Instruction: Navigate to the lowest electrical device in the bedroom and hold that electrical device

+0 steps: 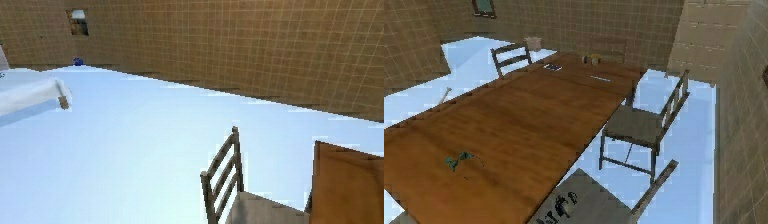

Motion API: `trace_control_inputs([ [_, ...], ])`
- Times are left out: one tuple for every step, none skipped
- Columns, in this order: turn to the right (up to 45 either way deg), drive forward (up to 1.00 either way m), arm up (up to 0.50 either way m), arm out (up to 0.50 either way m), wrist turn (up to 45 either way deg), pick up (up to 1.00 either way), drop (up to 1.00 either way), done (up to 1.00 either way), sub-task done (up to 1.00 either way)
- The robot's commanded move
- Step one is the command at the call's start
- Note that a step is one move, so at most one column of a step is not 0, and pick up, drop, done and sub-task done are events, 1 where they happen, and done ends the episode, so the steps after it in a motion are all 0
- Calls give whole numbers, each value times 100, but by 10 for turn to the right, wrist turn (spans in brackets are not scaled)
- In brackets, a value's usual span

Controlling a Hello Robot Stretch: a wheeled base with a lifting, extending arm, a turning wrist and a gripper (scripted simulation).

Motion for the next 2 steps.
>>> trace_control_inputs([
  [-120,0,0,0,0,0,0,0,0],
  [0,5,0,0,0,0,0,0,0],
])
